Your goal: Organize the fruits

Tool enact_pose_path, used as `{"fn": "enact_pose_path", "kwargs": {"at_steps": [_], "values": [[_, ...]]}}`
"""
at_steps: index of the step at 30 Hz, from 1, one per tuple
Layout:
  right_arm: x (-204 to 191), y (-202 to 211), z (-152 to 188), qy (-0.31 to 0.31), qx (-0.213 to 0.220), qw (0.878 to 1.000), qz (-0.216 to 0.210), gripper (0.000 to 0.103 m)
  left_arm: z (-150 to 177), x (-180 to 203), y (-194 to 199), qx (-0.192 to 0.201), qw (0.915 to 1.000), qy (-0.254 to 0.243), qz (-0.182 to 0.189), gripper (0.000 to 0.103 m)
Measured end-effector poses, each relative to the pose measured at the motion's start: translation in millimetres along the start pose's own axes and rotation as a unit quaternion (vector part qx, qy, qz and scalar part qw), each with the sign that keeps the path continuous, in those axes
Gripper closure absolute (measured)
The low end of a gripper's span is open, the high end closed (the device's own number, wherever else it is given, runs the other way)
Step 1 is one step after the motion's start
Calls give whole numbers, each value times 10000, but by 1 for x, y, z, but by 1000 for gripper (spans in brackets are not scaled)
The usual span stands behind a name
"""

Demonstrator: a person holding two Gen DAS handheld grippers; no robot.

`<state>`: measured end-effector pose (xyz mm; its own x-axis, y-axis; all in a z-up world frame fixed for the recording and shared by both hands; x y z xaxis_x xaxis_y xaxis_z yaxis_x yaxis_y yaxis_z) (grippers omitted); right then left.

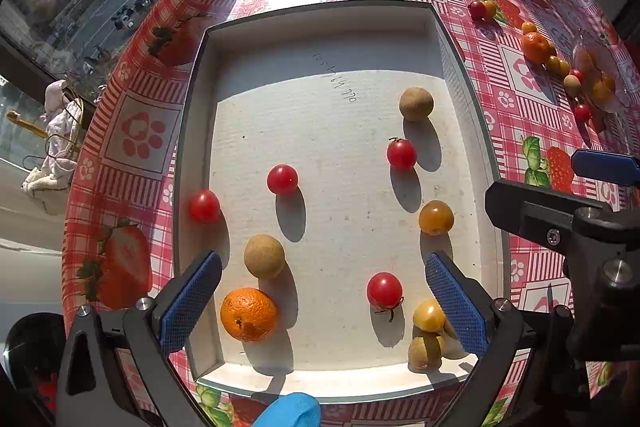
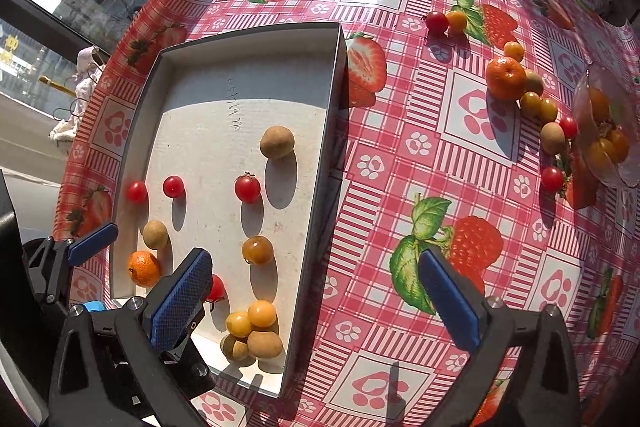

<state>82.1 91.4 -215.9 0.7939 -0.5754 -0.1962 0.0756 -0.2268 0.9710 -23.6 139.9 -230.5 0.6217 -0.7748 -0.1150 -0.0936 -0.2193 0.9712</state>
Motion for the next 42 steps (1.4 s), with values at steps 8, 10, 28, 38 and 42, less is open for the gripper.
{"fn": "enact_pose_path", "kwargs": {"at_steps": [8, 10, 28, 38, 42], "values": [[2, 2, 2, 44, 20, 10000, 25, 0, 3, 8, 5, -1, 10000, -67, -44, 0], [3, 3, 3, 40, 21, 10000, 25, 0, 3, 10, 6, 7, 9999, -82, -58, 0], [5, 6, 5, 58, 24, 10000, 39, 0, 8, 13, 11, 26, 9998, -170, -125, 0], [3, 5, 8, 81, -11, 10000, 40, 0, 10, 12, 9, 10, 9997, -198, -122, 0], [2, 4, 8, 86, -12, 10000, 43, 0, 10, 12, 9, 8, 9997, -201, -118, 0]]}}
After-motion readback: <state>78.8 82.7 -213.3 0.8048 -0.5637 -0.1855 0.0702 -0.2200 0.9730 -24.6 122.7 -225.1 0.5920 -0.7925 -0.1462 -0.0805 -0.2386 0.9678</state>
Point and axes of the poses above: each gripper's, at about its wrist camera, not at the fingertips, and y roughly against the way its jaws point, x to its right, z to its underside, the point moved 10 cm from there along -y, roughly the way its jaws point, and after that the axes turned 10 degrees about -y, right-handed, at the moved point
